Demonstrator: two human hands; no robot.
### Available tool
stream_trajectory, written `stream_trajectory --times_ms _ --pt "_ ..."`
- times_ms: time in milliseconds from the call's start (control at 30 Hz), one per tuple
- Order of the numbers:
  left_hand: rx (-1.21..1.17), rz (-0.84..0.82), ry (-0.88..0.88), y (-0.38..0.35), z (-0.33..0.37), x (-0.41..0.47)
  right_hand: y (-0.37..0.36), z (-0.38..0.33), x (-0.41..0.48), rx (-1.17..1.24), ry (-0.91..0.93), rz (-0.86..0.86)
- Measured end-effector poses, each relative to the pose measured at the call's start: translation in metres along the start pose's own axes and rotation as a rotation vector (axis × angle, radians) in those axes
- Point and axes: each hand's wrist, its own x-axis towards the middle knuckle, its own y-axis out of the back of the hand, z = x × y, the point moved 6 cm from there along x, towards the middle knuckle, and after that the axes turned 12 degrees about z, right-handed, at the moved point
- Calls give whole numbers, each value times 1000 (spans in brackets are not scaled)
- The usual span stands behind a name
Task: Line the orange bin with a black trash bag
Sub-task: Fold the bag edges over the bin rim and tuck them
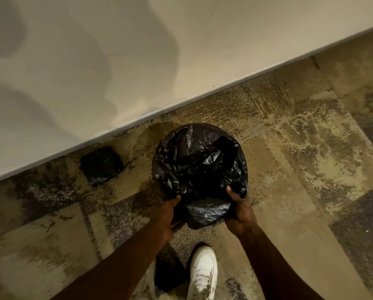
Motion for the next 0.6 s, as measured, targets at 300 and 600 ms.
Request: stream_trajectory --times_ms 300,600 --pt "-239 -107 22 -16 -21 -5 2 9 3 127 6 -96" --pt "-55 149 -178 4 -12 -12 45 31 -42 -122 347 503"
